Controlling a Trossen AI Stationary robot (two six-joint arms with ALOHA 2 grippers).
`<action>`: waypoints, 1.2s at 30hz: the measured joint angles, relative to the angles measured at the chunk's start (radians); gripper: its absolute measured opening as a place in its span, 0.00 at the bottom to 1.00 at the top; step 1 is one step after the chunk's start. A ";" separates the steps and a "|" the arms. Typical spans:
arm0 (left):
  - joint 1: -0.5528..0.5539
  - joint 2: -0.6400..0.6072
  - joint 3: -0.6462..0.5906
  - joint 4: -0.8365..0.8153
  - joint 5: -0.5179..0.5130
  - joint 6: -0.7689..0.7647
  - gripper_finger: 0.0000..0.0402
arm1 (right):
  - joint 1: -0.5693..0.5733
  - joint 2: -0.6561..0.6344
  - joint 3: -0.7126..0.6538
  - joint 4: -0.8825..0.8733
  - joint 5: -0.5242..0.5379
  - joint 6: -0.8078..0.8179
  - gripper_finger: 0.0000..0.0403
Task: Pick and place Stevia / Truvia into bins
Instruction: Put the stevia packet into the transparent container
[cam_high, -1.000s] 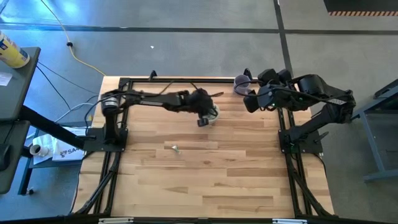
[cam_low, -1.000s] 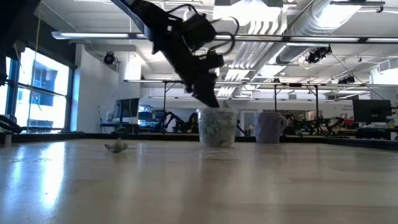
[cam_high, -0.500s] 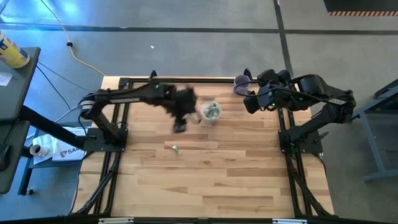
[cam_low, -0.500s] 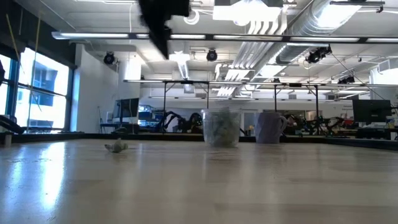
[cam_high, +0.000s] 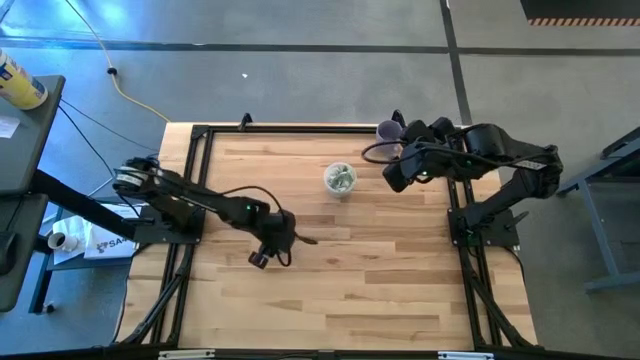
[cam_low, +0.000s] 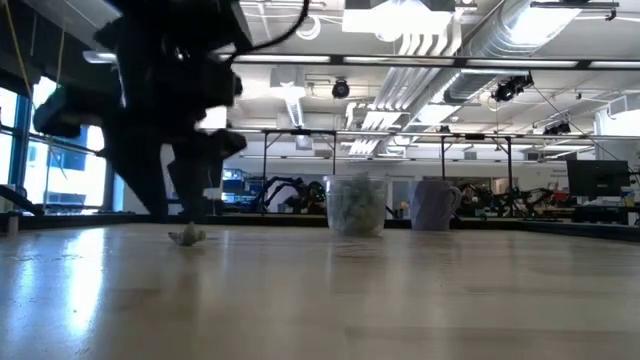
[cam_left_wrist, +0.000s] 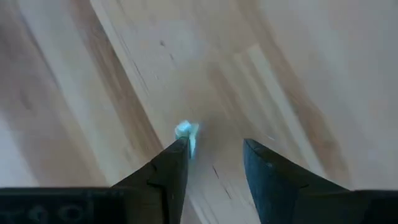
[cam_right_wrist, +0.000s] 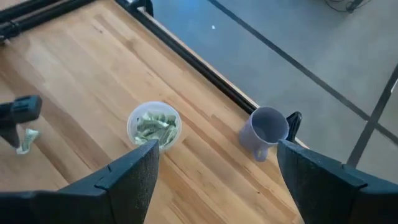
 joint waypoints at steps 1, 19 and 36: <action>0.000 0.017 -0.011 0.030 0.000 0.000 0.46 | 0.000 0.004 0.000 0.001 -0.001 -0.002 0.78; 0.330 0.104 0.263 -0.019 -0.079 -0.011 0.06 | 0.000 -0.021 0.000 0.000 0.016 -0.050 0.78; 0.478 0.416 0.664 0.186 0.076 -0.023 0.22 | -0.007 -0.084 0.001 0.000 0.072 -0.009 0.78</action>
